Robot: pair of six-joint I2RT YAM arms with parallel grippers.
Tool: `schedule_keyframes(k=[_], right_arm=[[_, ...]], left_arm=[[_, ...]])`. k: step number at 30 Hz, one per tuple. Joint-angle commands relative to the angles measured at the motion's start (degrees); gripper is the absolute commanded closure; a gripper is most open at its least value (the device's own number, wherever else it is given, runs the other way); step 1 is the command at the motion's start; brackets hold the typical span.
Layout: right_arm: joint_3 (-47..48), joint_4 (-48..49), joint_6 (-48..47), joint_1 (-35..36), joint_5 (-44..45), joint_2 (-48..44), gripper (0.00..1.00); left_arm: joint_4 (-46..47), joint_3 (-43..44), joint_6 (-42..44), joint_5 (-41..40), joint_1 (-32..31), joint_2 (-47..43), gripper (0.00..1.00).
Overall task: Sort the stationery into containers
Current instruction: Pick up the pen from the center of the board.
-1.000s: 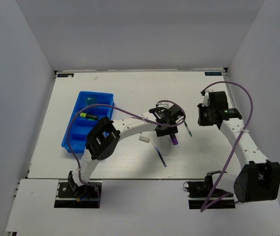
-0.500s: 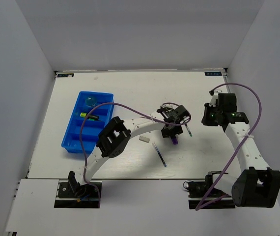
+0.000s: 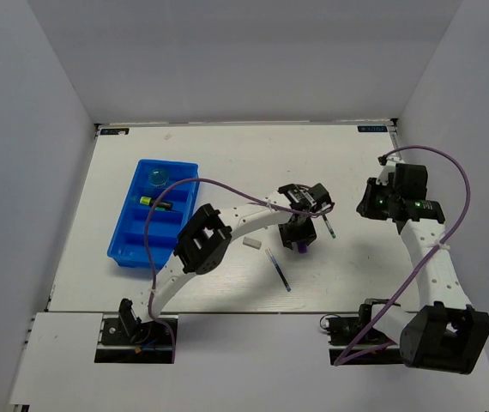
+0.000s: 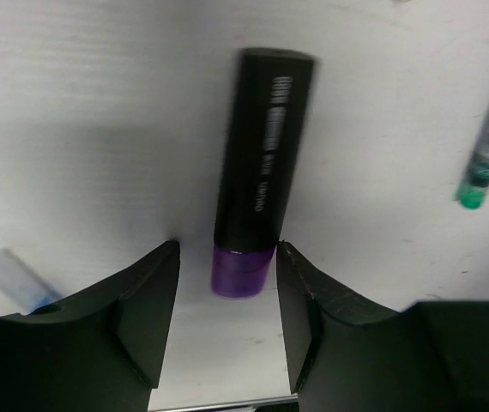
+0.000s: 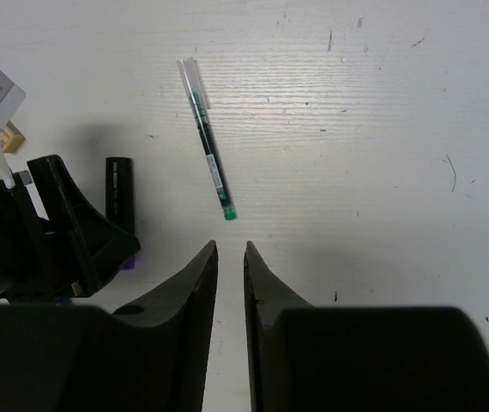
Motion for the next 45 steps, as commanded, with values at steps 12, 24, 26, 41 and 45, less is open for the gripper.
schedule_keyframes(k=[12, 24, 26, 41, 45], right_arm=[[-1.0, 1.3, 2.1, -3.2, -5.8, -3.4, 0.78], [-1.5, 1.4, 2.1, -4.4, -7.9, -3.0, 0.77], [-1.6, 1.4, 2.1, -4.4, -8.1, -2.8, 0.77], [-1.8, 1.6, 2.3, -4.9, -8.3, -2.5, 0.77], [-2.1, 1.9, 2.4, -5.2, -8.6, -2.9, 0.77]], left_arm=[[-9.5, -4.0, 5.7, -2.1, 2.2, -1.4, 0.41], [-8.3, -5.5, 37.5, -4.2, 0.6, -6.6, 0.33], [-8.2, -5.5, 44.7, -5.9, 0.1, -7.5, 0.32], [10.7, -10.8, 77.8, -5.0, -4.0, -9.2, 0.27], [11.8, -7.7, 79.3, -3.2, -2.9, -7.0, 0.25]])
